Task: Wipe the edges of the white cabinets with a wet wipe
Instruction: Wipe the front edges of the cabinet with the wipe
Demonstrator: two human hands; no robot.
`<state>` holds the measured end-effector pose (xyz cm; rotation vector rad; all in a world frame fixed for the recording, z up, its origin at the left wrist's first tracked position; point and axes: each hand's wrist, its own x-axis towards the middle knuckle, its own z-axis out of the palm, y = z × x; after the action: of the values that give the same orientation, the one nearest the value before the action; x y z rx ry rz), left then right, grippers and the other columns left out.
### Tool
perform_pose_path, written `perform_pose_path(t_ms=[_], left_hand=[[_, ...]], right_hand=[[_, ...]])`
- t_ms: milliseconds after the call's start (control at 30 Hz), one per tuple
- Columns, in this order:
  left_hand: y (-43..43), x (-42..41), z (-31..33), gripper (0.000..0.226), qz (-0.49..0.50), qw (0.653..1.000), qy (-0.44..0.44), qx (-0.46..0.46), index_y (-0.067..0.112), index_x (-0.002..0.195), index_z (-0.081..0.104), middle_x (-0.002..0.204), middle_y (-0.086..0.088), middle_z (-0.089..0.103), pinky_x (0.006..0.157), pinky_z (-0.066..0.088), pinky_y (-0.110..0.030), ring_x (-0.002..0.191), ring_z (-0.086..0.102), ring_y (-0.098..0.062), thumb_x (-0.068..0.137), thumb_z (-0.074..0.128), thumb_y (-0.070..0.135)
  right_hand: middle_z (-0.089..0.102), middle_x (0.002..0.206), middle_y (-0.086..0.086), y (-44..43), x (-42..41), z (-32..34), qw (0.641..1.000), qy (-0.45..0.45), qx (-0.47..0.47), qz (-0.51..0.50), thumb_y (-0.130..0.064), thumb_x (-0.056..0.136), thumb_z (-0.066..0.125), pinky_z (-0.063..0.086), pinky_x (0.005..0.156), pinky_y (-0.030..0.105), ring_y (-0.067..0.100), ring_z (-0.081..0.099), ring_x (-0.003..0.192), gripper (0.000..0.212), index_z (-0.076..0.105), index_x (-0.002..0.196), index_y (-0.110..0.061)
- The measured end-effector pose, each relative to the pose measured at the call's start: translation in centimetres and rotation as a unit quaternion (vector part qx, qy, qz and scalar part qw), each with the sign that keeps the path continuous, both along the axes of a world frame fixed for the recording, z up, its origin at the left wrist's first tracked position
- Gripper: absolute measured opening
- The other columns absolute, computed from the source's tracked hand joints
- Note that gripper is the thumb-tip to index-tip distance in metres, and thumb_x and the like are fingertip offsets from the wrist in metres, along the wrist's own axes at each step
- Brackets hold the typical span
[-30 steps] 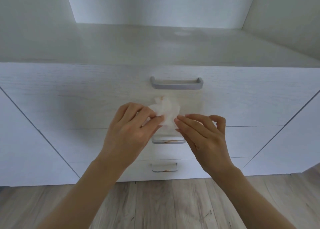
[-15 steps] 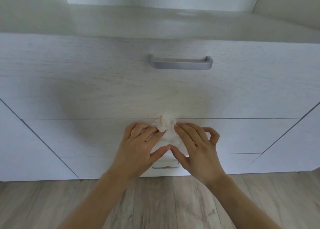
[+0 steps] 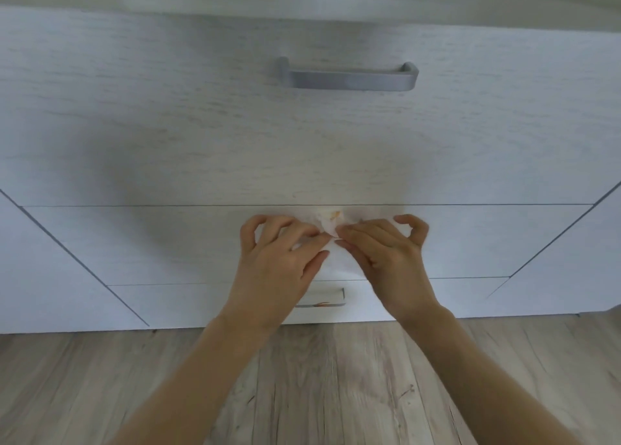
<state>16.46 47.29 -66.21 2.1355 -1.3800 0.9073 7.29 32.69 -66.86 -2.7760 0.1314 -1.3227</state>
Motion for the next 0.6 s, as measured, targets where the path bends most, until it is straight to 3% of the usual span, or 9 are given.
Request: perform_pose_path(t_ms=[133, 333, 467, 600], left_hand=[[1.0, 0.3, 0.1, 0.017, 0.011, 1.0, -0.023, 0.019, 0.018, 0.094, 0.072, 0.097, 0.006, 0.071, 0.092, 0.032, -0.042, 0.098, 0.055, -0.017, 0.086, 0.059, 0.025], [2.8, 1.3, 0.1, 0.023, 0.039, 0.999, 0.018, 0.012, 0.014, 0.097, 0.071, 0.096, 0.003, 0.07, 0.09, 0.03, -0.039, 0.1, 0.047, -0.016, 0.085, 0.054, 0.024], [0.7, 0.6, 0.0, 0.015, 0.026, 1.0, -0.01, 0.009, 0.015, 0.094, 0.072, 0.088, 0.002, 0.07, 0.089, 0.03, -0.039, 0.094, 0.049, -0.019, 0.081, 0.065, 0.017], [-0.5, 0.1, 0.1, 0.018, 0.036, 0.999, -0.022, 0.011, 0.016, 0.086, 0.071, 0.078, 0.003, 0.067, 0.089, 0.031, -0.035, 0.081, 0.061, -0.023, 0.072, 0.078, 0.006]], right_hand=[[0.073, 0.08, -0.006, 0.8, 0.3, 0.2, 1.0, -0.01, -0.001, -0.008, -0.018, 0.079, 0.07, 0.026, 0.084, 0.036, 0.014, 0.066, 0.079, 0.004, 0.073, 0.081, -0.015], [0.07, 0.07, -0.006, 3.2, 2.5, 0.3, 1.0, 0.006, 0.023, -0.005, -0.022, 0.075, 0.075, 0.024, 0.083, 0.036, 0.017, 0.063, 0.072, 0.007, 0.072, 0.078, -0.017], [0.071, 0.072, -0.011, 0.7, 0.3, 0.6, 0.998, -0.012, -0.008, -0.059, -0.031, 0.079, 0.069, 0.021, 0.087, 0.038, 0.016, 0.062, 0.082, 0.01, 0.073, 0.077, -0.022], [0.071, 0.075, -0.011, -0.3, -0.6, 0.4, 0.997, -0.018, -0.034, -0.063, -0.026, 0.081, 0.068, 0.023, 0.087, 0.04, 0.018, 0.063, 0.082, 0.008, 0.073, 0.079, -0.021]])
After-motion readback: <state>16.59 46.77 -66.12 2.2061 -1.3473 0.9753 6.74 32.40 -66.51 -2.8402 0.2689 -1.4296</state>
